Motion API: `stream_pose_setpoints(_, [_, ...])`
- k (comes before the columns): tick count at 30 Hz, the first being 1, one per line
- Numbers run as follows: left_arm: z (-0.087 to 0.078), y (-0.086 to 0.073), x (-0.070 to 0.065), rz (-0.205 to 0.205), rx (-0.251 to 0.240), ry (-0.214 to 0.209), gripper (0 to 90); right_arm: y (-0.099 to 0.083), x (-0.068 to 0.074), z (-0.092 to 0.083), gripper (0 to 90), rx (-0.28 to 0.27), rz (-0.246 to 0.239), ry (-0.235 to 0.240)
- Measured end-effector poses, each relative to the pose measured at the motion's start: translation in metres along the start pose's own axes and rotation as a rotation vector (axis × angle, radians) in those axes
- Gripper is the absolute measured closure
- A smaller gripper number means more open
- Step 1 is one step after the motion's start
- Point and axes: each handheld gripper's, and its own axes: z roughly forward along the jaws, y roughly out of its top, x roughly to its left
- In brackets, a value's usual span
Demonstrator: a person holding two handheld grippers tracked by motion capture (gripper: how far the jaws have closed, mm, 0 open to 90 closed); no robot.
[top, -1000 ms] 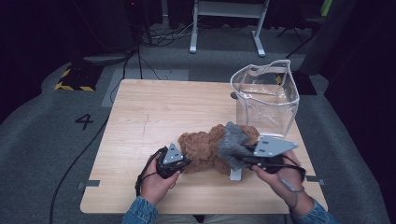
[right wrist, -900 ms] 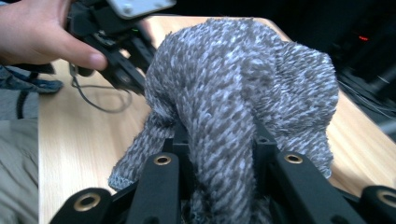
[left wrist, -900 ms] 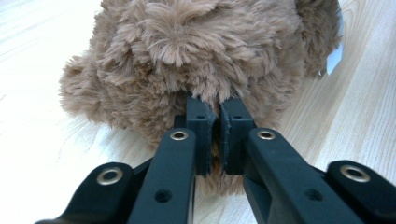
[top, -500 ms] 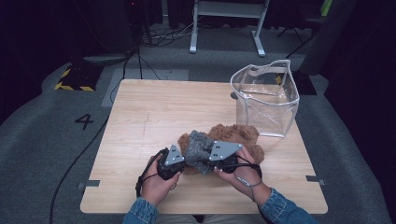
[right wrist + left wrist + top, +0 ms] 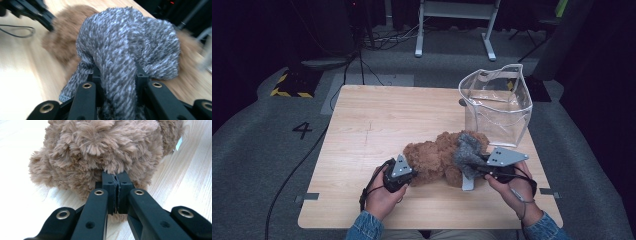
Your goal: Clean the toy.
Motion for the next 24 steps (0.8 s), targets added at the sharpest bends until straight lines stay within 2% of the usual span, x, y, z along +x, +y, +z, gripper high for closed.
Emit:
stream_pose_setpoints(3, [0.000,0.000,0.001,-0.011,-0.008,-0.004,87.6,-0.016,-0.012,-0.008,71.8,0.008,0.055,-0.032])
stream_pose_setpoints(6, [0.000,0.000,0.001,-0.015,-0.013,-0.007,87.6,-0.030,-0.021,-0.010,71.8,0.026,0.085,-0.043])
stream_pose_setpoints(10, [-0.001,-0.001,0.003,-0.013,-0.014,-0.006,87.5,-0.050,-0.029,-0.009,71.8,0.075,0.113,-0.066])
stream_pose_setpoints(14, [-0.001,-0.001,0.003,-0.020,-0.019,-0.008,87.3,-0.072,-0.039,-0.009,71.8,0.121,0.183,-0.093])
stream_pose_setpoints(17, [-0.001,-0.001,0.003,-0.026,-0.017,-0.001,87.2,-0.084,-0.047,-0.015,71.8,0.155,0.218,-0.122])
stream_pose_setpoints(18, [-0.001,-0.001,0.004,-0.021,-0.015,0.000,87.1,-0.086,-0.049,-0.019,71.8,0.172,0.222,-0.131])
stream_pose_setpoints(20, [-0.001,-0.001,0.005,-0.024,-0.021,0.002,87.1,-0.083,-0.049,-0.027,71.8,0.150,0.222,-0.153])
stream_pose_setpoints(22, [-0.001,-0.001,0.005,-0.026,-0.021,0.005,87.1,-0.069,-0.044,-0.039,71.8,0.094,0.196,-0.160])
stream_pose_setpoints(24, [-0.001,-0.001,0.004,-0.022,-0.020,0.007,87.0,-0.046,-0.033,-0.046,71.8,0.027,0.133,-0.152])
